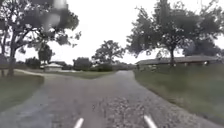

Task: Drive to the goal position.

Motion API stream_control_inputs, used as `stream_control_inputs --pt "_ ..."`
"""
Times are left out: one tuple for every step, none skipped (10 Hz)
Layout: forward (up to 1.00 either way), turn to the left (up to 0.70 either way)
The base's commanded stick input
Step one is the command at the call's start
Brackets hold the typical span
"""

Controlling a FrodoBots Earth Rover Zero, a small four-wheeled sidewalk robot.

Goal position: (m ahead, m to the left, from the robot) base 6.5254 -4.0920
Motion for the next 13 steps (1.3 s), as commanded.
stream_control_inputs --pt "0.7 0.0" --pt "0.7 0.0" --pt "0.7 0.0" --pt "0.7 0.0" --pt "0.7 0.0" --pt "0.7 0.0" --pt "0.7 0.0" --pt "0.7 0.0" --pt "0.7 0.0" --pt "0.7 0.0" --pt "0.7 0.0" --pt "0.7 0.0" --pt "0.7 0.0"
